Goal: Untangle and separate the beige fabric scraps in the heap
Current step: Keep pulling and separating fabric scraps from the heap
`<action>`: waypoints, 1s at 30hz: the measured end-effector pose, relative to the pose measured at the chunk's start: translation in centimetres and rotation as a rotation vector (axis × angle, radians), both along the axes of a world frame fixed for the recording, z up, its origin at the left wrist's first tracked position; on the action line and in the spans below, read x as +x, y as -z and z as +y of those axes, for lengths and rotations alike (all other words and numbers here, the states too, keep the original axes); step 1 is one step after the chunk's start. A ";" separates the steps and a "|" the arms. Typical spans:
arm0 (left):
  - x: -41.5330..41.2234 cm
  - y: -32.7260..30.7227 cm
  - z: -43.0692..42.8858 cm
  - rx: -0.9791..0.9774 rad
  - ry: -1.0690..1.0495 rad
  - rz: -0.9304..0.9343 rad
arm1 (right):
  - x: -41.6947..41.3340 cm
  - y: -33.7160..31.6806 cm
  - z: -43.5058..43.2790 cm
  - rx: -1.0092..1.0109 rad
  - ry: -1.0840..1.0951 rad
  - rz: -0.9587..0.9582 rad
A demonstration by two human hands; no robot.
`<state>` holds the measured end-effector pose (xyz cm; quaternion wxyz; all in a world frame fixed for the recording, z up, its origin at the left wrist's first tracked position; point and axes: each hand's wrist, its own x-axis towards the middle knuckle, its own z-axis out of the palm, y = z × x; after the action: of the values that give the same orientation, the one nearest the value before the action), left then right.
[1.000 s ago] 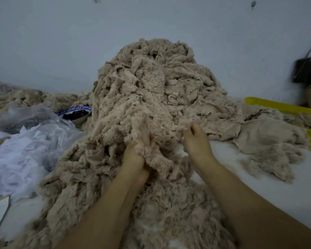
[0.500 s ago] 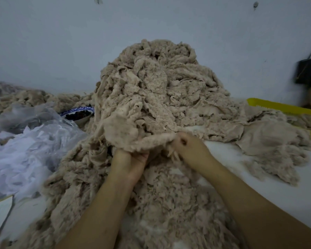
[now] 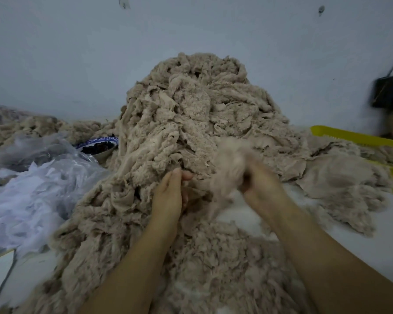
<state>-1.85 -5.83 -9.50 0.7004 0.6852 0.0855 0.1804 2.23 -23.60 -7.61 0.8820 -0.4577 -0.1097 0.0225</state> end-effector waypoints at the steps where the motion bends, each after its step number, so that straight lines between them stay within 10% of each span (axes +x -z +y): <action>1: 0.0 0.0 0.0 0.069 -0.025 -0.030 | 0.5 -0.6 -1.3 0.250 0.034 0.029; 4: 0.4 0.5 0.4 0.439 -0.070 -0.033 | 1.2 0.4 -2.6 0.330 0.095 0.169; 10: 1.2 1.8 0.8 0.837 0.087 0.175 | 0.9 3.5 1.4 -0.718 0.112 0.012; 18: 0.4 0.9 -0.4 0.179 0.233 -0.046 | -0.6 3.9 2.9 -1.074 -0.088 -0.440; 24: -0.2 0.1 -0.8 0.092 0.316 -0.133 | -1.1 3.2 3.2 -0.872 -0.003 -0.250; 30: -1.6 -0.4 -2.0 0.261 0.545 -0.216 | -1.6 2.4 2.8 -0.427 -0.356 0.133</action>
<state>-3.49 -7.84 -9.09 0.6341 0.7439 -0.2000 0.0671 0.60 -20.80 -10.01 0.7530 -0.6043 -0.1228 0.2296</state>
